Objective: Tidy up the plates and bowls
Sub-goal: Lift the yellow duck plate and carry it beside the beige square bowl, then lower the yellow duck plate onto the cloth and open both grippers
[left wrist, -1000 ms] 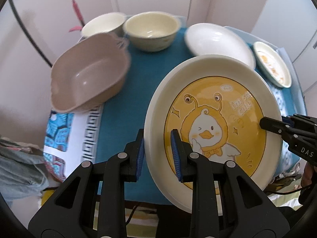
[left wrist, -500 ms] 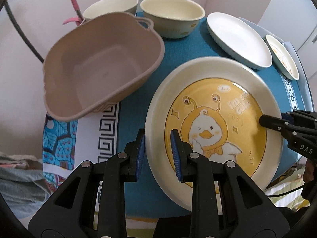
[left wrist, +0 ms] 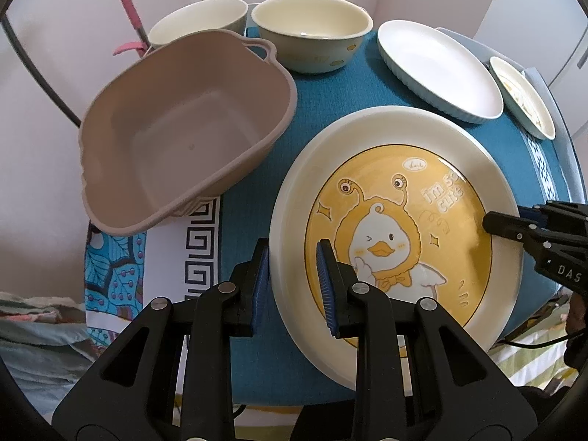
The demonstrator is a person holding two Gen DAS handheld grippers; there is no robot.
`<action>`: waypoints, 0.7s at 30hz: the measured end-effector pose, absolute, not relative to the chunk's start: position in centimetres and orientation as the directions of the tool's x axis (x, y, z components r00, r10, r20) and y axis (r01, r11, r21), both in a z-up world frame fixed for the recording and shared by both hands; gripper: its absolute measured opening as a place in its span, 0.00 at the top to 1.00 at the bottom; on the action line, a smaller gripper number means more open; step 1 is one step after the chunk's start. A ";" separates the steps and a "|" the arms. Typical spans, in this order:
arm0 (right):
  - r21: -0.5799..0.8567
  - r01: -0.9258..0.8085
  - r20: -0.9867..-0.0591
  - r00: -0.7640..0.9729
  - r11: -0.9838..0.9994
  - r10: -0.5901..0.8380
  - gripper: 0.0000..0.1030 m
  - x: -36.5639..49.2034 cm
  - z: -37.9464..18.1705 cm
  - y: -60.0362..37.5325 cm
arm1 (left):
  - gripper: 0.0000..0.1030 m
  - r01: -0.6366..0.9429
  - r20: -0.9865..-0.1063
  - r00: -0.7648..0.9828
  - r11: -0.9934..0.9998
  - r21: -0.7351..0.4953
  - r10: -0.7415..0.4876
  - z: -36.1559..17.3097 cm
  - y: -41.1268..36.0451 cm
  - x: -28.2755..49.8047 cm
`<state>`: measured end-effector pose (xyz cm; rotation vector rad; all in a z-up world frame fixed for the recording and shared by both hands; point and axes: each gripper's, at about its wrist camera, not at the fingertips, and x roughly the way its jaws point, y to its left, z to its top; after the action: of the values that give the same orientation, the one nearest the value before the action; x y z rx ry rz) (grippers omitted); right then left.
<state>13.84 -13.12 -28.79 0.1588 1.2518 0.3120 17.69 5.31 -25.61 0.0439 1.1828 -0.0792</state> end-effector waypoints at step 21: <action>0.242 -0.095 -0.857 0.446 0.965 0.259 0.27 14.0 -19.7 -15.8 | 0.17 0.105 -0.823 0.556 0.992 -0.073 -0.119 -15.4 4.7 17.7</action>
<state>14.04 -15.76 -19.73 0.1673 1.0876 0.2208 17.68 4.68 -15.41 -0.0162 0.9725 -0.1320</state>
